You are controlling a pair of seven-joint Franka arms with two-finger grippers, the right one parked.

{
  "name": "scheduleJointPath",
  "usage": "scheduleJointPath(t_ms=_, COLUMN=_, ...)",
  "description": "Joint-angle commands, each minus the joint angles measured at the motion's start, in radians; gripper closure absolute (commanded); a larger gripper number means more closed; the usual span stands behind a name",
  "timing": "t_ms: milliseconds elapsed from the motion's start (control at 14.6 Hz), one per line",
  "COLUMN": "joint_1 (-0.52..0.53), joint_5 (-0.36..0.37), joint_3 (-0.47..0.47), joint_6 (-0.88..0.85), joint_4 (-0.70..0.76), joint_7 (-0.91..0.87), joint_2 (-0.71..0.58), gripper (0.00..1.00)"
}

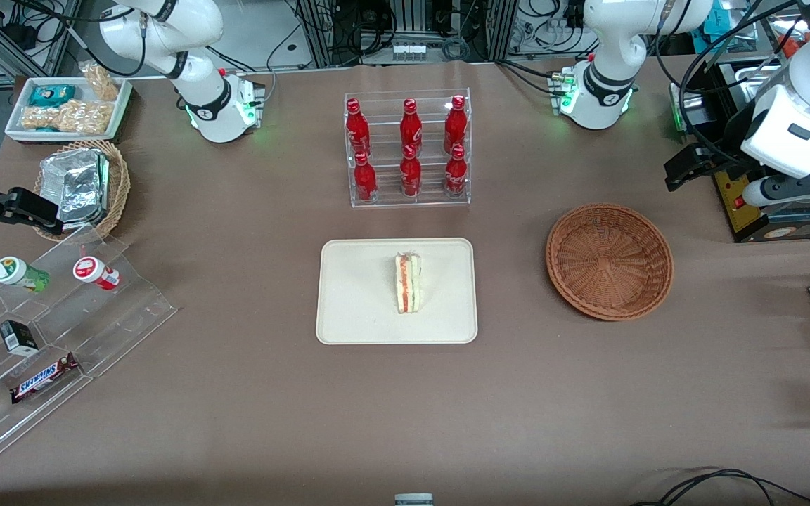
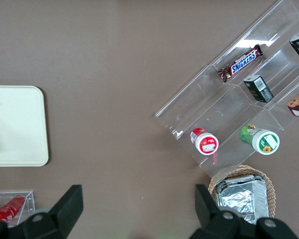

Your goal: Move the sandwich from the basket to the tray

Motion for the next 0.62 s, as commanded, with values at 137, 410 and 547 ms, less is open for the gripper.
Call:
scheduleJointPath(t_ms=137, joint_1=-0.002, joint_5=0.062, joint_3=0.000, joint_6=0.009, joint_4=-0.015, joint_7=0.034, joint_2=-0.014, gripper=0.00)
scheduleJointPath(t_ms=410, joint_1=-0.007, joint_5=0.075, joint_3=-0.004, joint_6=0.009, joint_4=-0.014, joint_7=0.048, joint_2=-0.011, gripper=0.00)
scheduleJointPath(t_ms=547, joint_1=-0.009, joint_5=0.069, joint_3=-0.006, joint_6=0.008, joint_4=-0.014, joint_7=0.046, joint_2=-0.011, gripper=0.00)
